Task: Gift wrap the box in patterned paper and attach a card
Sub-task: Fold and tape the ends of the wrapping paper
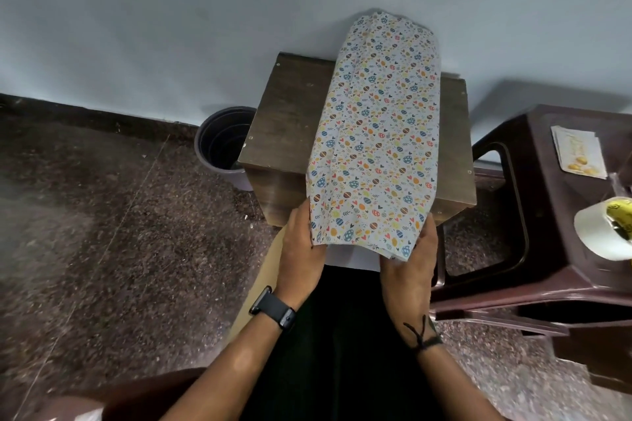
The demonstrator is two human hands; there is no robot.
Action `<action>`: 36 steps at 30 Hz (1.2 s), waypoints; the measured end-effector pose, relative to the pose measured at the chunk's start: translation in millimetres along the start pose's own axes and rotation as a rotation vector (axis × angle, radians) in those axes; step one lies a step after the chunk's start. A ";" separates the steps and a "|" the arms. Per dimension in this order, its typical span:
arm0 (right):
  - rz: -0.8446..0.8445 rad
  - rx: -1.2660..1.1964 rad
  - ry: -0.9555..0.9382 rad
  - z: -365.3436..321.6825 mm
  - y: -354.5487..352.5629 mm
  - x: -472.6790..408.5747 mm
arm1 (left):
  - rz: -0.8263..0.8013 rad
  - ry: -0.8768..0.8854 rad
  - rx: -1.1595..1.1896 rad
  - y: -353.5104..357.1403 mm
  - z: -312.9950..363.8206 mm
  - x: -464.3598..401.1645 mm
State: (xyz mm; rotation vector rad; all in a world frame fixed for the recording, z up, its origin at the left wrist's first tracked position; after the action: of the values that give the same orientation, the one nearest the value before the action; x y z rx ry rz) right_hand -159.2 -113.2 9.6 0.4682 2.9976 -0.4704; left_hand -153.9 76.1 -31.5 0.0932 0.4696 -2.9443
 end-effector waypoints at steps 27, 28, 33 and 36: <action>0.001 -0.020 -0.136 22.1 -7.6 43.3 | 0.230 0.113 0.204 -4.3 6.8 32.5; 0.021 0.041 -0.141 25.3 -9.3 44.5 | 0.217 0.131 0.198 -3.9 9.0 33.8; 0.002 0.144 -0.076 16.5 -14.1 47.5 | 0.188 0.075 0.058 -4.5 11.6 44.5; -0.020 0.214 -0.030 7.3 -13.3 48.6 | 0.189 0.072 -0.014 -9.5 16.8 44.2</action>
State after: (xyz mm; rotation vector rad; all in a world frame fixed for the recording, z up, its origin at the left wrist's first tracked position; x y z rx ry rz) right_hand -209.3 -113.7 0.8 0.4417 2.9383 -0.7980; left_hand -199.6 73.2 -16.5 0.2288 0.4638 -2.7599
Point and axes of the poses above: each hand's wrist, its own x-axis away from the middle knuckle, its own y-axis out of the palm, z = x × y, the point moved 9 cm from there along -x, towards the middle knuckle, and after that the axes turned 4 degrees about y, right-handed, at the moved point
